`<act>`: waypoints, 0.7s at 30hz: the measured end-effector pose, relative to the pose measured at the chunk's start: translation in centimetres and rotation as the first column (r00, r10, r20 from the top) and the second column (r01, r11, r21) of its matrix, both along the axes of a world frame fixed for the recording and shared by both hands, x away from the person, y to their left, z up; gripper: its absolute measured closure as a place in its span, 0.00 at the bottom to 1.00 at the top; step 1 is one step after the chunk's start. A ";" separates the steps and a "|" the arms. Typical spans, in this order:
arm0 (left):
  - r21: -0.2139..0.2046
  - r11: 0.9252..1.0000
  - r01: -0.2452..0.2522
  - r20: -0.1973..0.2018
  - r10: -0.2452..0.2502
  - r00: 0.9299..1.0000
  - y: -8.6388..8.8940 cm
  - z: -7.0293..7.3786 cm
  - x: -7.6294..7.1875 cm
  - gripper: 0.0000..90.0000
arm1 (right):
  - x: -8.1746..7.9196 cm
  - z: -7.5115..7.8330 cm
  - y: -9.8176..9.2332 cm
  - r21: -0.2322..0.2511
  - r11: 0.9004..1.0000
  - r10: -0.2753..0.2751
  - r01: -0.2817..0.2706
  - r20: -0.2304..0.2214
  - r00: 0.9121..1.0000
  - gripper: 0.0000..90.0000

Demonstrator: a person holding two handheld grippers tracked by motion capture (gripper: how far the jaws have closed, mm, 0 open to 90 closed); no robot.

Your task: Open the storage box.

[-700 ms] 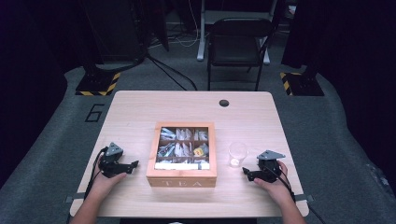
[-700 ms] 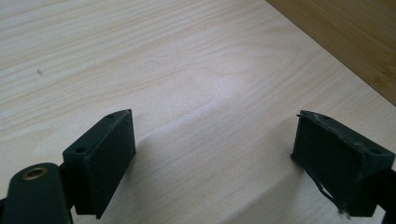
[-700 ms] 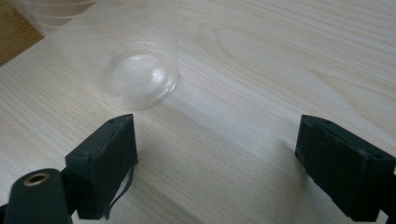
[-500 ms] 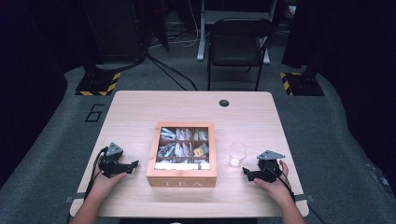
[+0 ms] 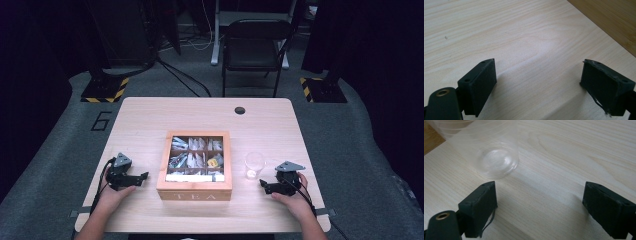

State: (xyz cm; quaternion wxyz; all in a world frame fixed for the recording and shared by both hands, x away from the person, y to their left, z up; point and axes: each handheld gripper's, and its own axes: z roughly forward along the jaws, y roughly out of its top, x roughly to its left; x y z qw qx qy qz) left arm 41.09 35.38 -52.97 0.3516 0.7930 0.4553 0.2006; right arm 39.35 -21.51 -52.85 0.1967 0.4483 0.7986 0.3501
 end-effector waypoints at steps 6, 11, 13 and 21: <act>-0.002 1.000 -0.010 0.006 0.010 1.000 -0.1 -0.1 -0.1 0.14 | 0.0 0.0 0.0 0.000 1.000 0.000 0.000 0.000 1.000 0.13; 0.004 1.000 -0.007 -0.007 0.007 1.000 -0.1 0.1 -0.1 0.14 | 0.0 0.1 0.0 0.000 1.000 -0.002 0.002 -0.004 1.000 0.15; 0.011 1.000 -0.003 -0.007 0.003 1.000 0.0 0.2 -0.1 0.18 | 0.0 0.2 -0.1 -0.003 1.000 -0.003 0.003 -0.016 1.000 0.19; -0.014 1.000 0.009 -0.015 -0.009 1.000 -0.2 0.8 -0.7 0.33 | -0.1 1.0 -0.5 0.027 0.999 -0.033 0.034 -0.061 0.998 0.40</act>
